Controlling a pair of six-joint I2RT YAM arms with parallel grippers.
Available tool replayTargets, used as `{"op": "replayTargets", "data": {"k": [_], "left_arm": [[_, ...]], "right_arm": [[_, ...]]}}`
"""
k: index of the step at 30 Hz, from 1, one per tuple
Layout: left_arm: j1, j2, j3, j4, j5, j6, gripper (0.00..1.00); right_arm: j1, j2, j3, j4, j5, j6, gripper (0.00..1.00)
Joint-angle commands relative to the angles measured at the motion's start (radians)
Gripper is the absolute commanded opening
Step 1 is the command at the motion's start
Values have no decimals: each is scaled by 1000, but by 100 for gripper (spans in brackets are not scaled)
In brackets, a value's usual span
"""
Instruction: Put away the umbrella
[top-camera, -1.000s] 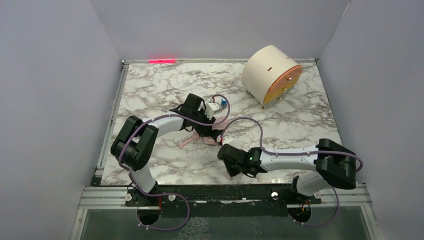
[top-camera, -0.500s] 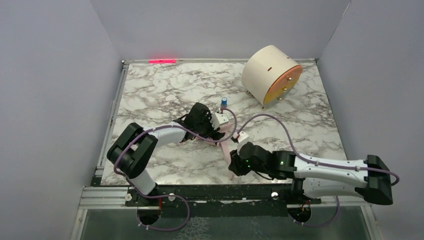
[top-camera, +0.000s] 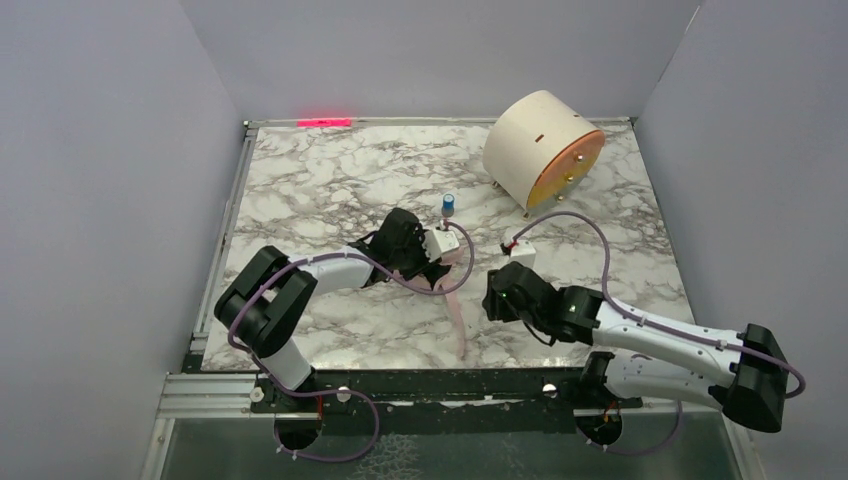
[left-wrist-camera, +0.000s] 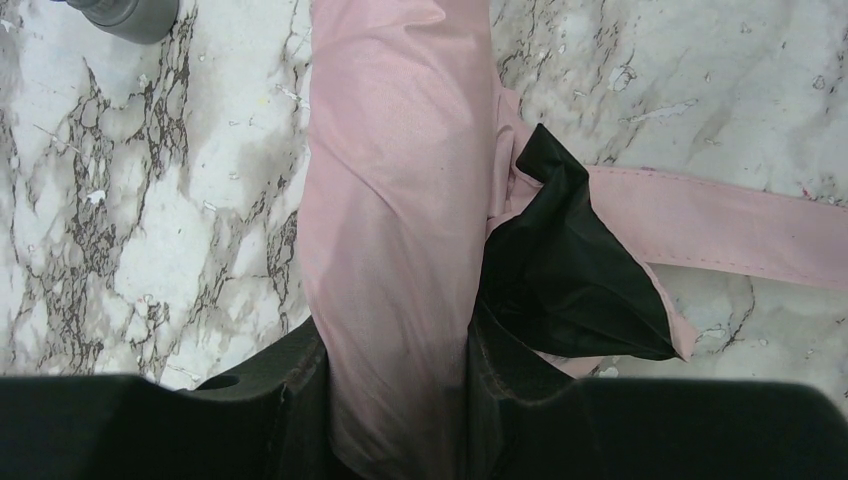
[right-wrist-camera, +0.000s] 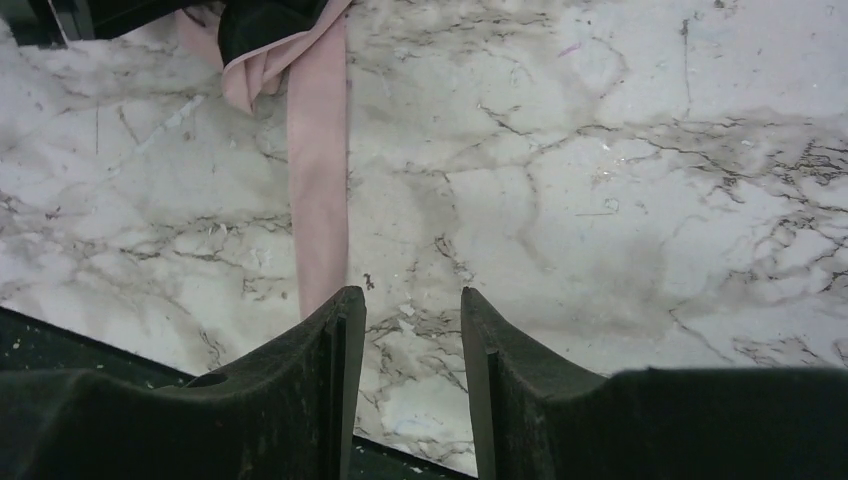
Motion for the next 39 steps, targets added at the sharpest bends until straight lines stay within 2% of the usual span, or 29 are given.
{"op": "replayTargets", "data": {"k": [1,7,12,19,21,25,30,34,37,39], "left_arm": [[-7,19,-47,-34,-55,38,0],[-42,28,-68,-19,-91,77,0],[-98,39,-98,13,-176,111,0],[-189,50,-160,95,-316,165,0],[-214,51,-185,135,-352,189,0],[-261,57,-243,228,-414,242,0],[-276,38,-304,330,-368,290,0],[-276,34,-325,365,-351,312,0],[-276,43,-328,373,-362,323,0],[-276,48,-329,376,-362,332,0]], "right_arm": [[-122,-1,-5,76,-71,-47,46],[-515,93,54,309,-449,-241,57],[-653,312,235,403,-622,-415,68],[-695,525,438,405,-876,-651,70],[-705,576,499,369,-923,-709,71],[-707,681,629,253,-1011,-949,71],[-708,769,664,166,-1130,-1253,69],[-707,850,747,-54,-1233,-1503,69],[-707,898,790,-157,-1305,-1609,69],[-700,912,784,-164,-1362,-1650,70]]}}
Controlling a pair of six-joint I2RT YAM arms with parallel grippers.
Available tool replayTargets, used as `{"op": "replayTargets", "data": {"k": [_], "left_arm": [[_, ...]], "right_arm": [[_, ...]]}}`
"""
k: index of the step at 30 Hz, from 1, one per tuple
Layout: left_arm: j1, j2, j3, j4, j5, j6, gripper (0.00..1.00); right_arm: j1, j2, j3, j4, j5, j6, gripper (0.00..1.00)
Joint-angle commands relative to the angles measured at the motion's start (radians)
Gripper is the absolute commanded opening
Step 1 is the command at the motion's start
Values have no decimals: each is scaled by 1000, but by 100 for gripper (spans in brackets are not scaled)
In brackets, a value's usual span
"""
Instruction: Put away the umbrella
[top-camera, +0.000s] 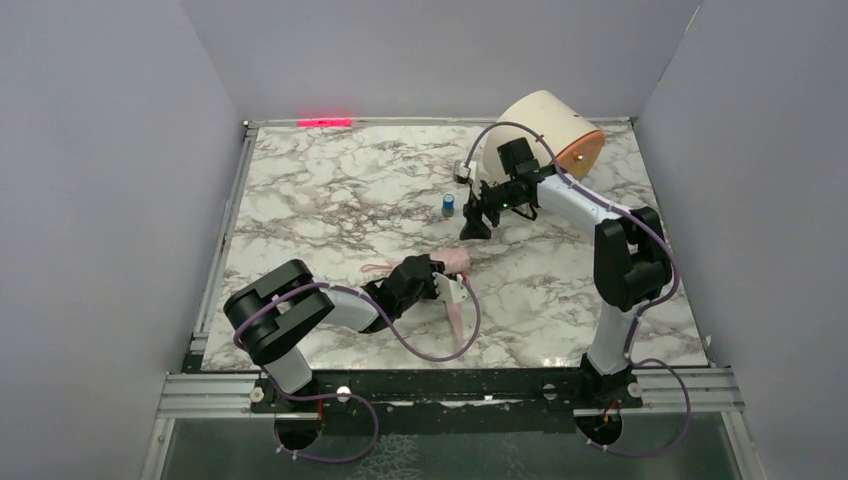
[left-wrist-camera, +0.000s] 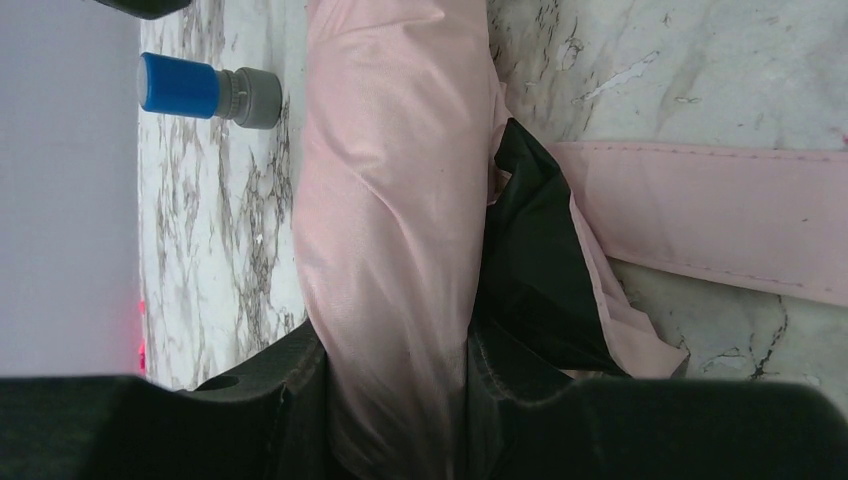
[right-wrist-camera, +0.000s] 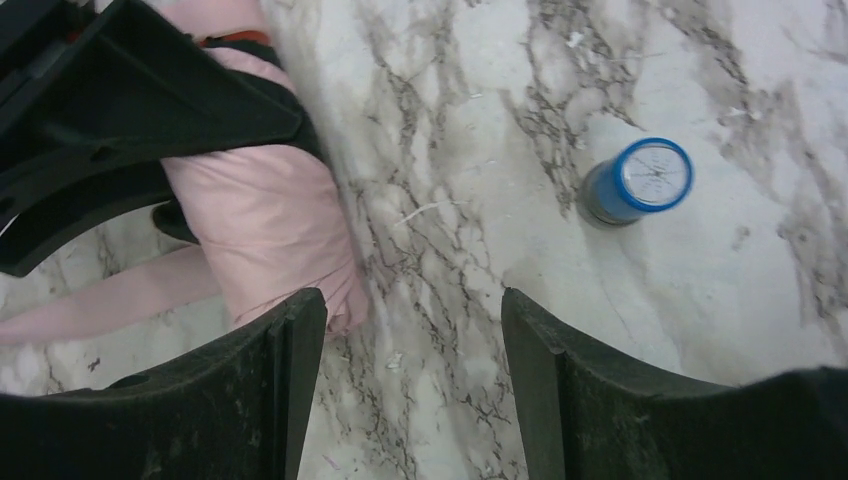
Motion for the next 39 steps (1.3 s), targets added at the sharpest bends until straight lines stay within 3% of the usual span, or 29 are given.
{"op": "replayTargets", "data": {"k": [1,10,21,26,31,34,39], "left_arm": [[-14,50,-50,-139,52,20,0],[-33,59,-57,-126,29,39,0],[-47,53,-52,-123,25,36,0],[-50,43,-46,-118,12,29,0],[-51,14,-24,-105,-14,-7,0],[-51,-18,-17,-99,-32,-28,10],[-51,-108,-22,-99,-45,-55,39]], "right_arm": [[5,35,34,-155,-194,-231,70],[73,105,87,-198,-227,-279,74],[148,192,78,-210,-16,-263,73],[161,216,69,-220,44,-255,67],[171,239,60,-246,94,-245,53],[172,234,29,-208,133,-216,38],[173,209,-36,-120,191,-181,31]]}}
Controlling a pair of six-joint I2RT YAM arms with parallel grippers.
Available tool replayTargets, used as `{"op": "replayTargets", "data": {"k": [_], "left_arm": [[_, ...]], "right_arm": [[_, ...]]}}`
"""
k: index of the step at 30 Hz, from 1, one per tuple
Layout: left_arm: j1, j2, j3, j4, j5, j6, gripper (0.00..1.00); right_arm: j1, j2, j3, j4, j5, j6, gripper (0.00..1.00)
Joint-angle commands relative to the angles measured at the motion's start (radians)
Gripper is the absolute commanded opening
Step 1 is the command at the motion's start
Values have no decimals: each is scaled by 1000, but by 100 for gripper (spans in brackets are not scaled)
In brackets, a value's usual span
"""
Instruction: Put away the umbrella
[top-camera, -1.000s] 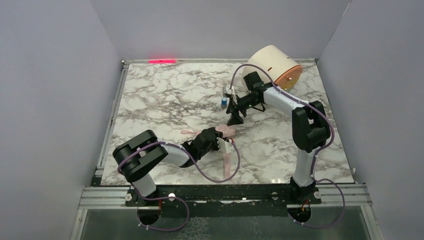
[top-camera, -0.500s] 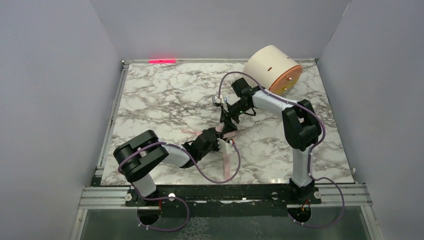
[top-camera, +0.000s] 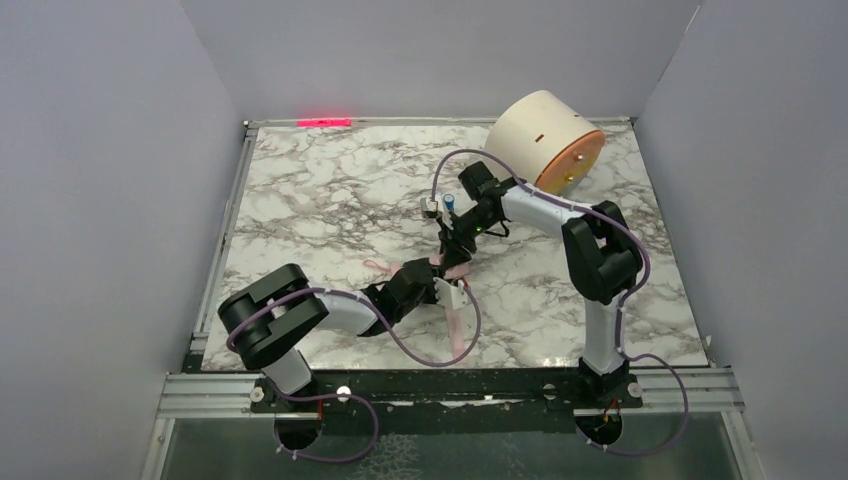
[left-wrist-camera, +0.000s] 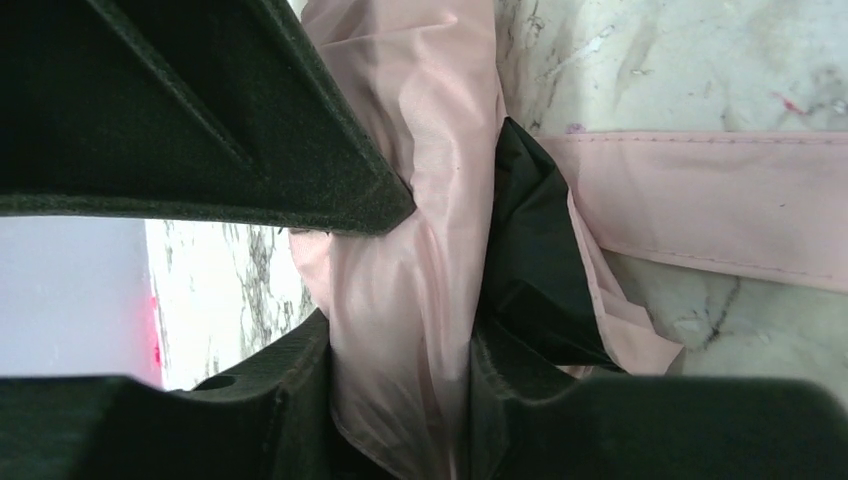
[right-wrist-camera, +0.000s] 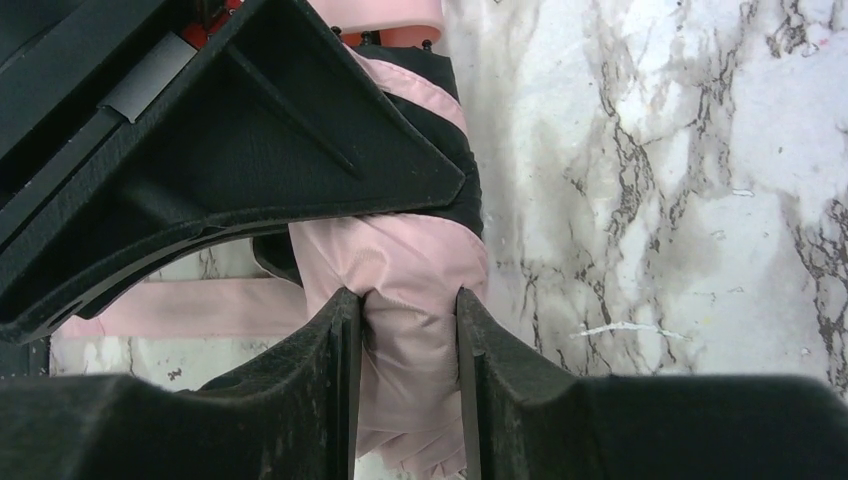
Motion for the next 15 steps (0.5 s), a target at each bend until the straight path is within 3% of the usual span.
{"op": "replayTargets", "data": {"k": [1,9,15], "left_arm": [[-18,-113,-17,-72,-3,-95,42],[-16,-384,-77,-120,36,-238,57],[-16,-629,-97,-317,73,-378,60]], "right_arm": [[8,51,-94,79,267,4,30],[7,26,-137,158,323,23,28],[10,-7,-183,216,368,21,28]]}}
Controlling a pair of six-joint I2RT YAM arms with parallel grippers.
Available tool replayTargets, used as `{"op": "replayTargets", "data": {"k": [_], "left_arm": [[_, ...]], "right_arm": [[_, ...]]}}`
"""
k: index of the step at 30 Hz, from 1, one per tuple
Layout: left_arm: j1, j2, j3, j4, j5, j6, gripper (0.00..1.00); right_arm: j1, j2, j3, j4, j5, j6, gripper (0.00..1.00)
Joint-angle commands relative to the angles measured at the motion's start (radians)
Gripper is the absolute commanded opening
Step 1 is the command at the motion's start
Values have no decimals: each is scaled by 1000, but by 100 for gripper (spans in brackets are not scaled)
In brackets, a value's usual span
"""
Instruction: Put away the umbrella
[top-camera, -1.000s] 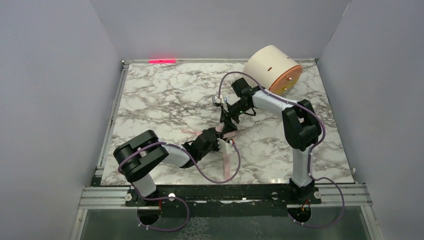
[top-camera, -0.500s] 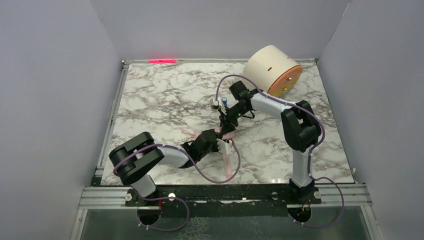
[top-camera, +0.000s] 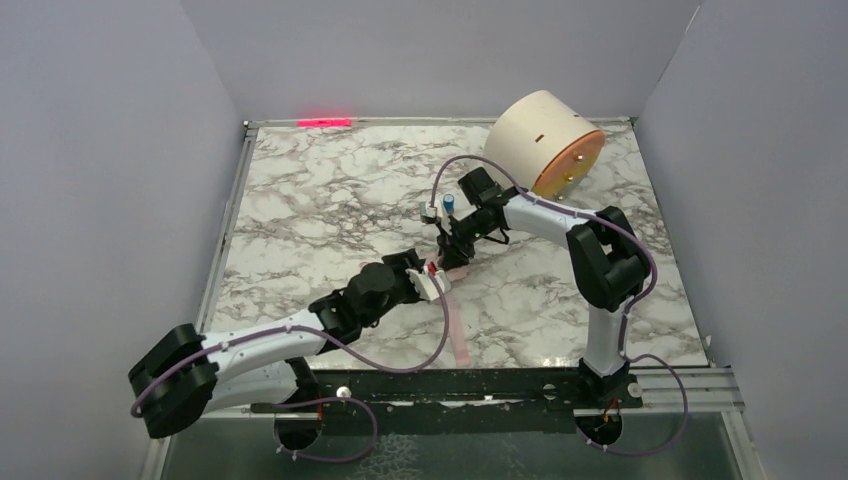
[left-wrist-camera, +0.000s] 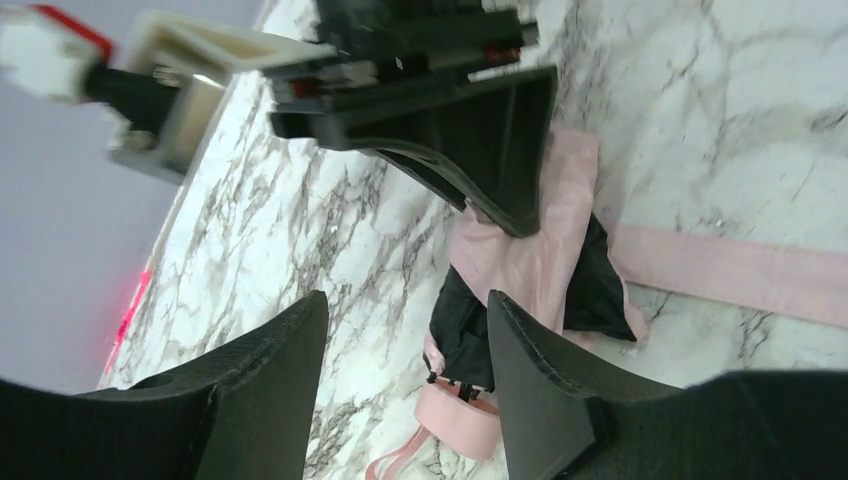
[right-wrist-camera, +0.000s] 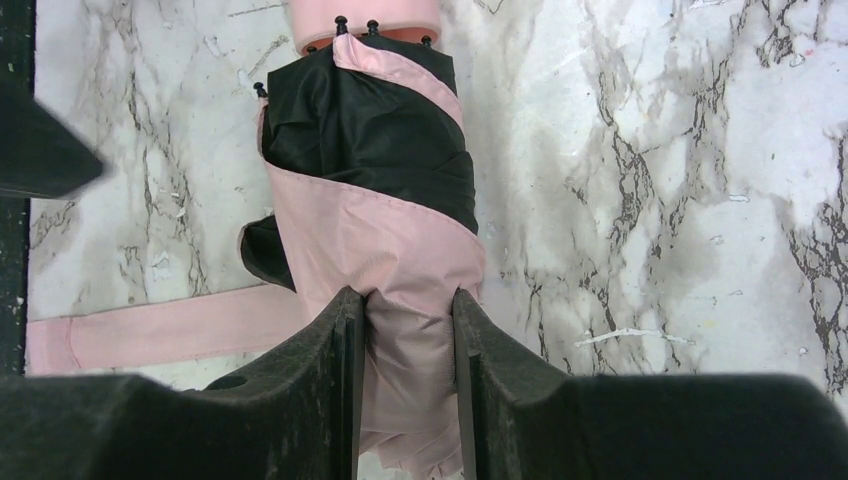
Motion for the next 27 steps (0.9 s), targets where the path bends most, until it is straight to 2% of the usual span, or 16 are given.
{"op": "replayTargets", "data": {"k": [1,5,7,12,16,20,23,27], "left_arm": [[1,-187,-17,-153,14,-176,62],[13,-308,19,-252,-176,-358,77],[40,-329,47,-296,-183,-390,77],[174,-265,129,-338,-81,-501,80],[300,-185,175,-335,53,-509,80],[344,-136,196,-303,106,-467,81],[360,-129,193,-277,78,-499,81],[380,-101,208,-289,142,-490,83]], "right_arm": [[-6,46,-91,89,342,-55,27],[28,13,-154,158,423,-60,26],[53,-6,-191,192,472,-63,26],[125,-71,-304,290,587,-42,26],[185,-130,-421,391,695,-36,26],[222,-173,-504,439,732,-16,26],[233,-192,-537,466,737,-3,26],[241,-203,-565,497,765,-9,26]]}}
